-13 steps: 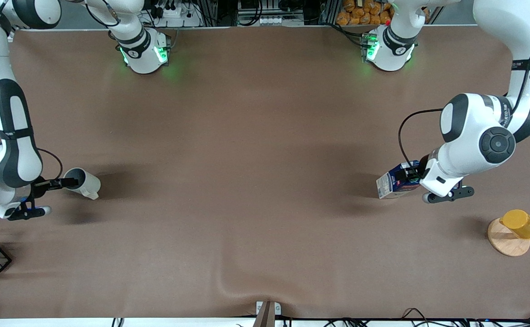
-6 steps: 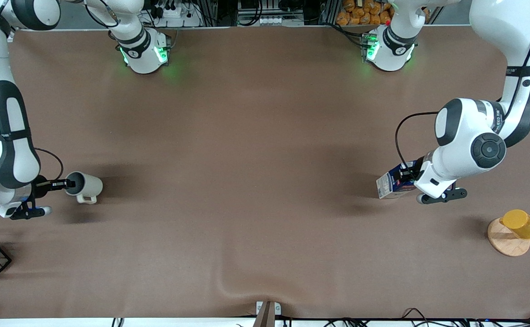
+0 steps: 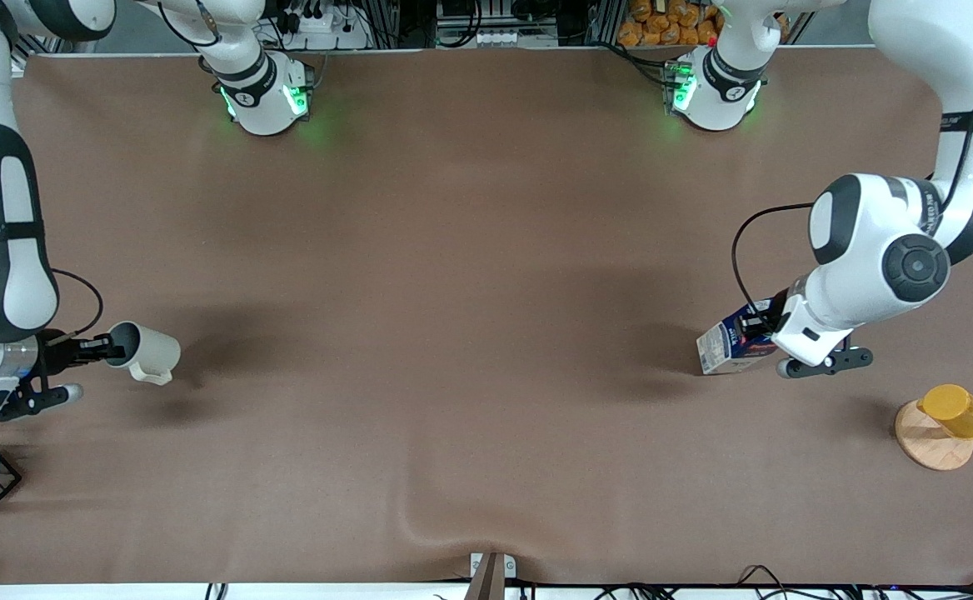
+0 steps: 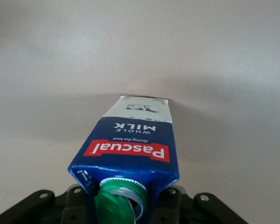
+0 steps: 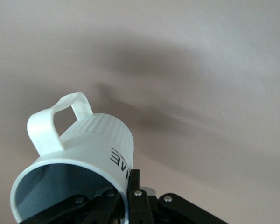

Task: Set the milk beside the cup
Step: 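Lift the milk carton with the left gripper while the right gripper lifts the mug, then set the mug down mid-table with the right gripper while the left gripper carries milk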

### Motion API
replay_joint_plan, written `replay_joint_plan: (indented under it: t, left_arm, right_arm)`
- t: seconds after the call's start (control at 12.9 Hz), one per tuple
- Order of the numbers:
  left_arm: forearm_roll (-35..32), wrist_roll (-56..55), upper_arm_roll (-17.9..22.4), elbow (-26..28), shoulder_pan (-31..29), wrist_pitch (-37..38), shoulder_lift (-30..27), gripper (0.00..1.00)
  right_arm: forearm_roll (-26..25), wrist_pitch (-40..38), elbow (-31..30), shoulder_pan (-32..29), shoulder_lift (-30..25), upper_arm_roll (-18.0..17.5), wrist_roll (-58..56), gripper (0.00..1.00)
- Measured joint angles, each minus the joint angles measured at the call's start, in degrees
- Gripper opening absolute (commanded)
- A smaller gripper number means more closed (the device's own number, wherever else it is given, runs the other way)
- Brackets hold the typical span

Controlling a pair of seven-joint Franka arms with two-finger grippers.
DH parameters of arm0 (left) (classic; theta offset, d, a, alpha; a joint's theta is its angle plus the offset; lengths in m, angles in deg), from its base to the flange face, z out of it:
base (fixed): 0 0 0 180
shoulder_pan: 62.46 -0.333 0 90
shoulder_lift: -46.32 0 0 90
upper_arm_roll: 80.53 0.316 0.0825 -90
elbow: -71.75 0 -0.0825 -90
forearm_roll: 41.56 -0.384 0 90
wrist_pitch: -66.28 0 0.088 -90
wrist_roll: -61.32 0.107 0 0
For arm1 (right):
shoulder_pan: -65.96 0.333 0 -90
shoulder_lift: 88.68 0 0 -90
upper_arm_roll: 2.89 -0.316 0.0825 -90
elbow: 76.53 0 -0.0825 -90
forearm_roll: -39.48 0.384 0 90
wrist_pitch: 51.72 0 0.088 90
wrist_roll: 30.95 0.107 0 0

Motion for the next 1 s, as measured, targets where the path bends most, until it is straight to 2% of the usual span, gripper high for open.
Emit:
replay_joint_plan:
  t: [0.15,0.62,1.0]
  left_arm:
    - [0.0,-0.04,0.0,-1.33,0.0,2.76,-1.22,0.53]
    - [0.0,-0.05,-0.09,-3.55,0.05,10.68,-3.74,0.52]
    - [0.0,-0.29,-0.69,-3.74,0.12,12.2,-4.41,0.52]
  right_arm:
    - [0.21,-0.11,1.56,2.14,-0.2,-1.22,-4.65,0.0]
    - [2.17,0.97,1.83,5.2,-0.02,-9.52,-5.72,0.0]
    - [2.54,11.4,1.82,18.58,2.22,-10.4,14.44,0.0]
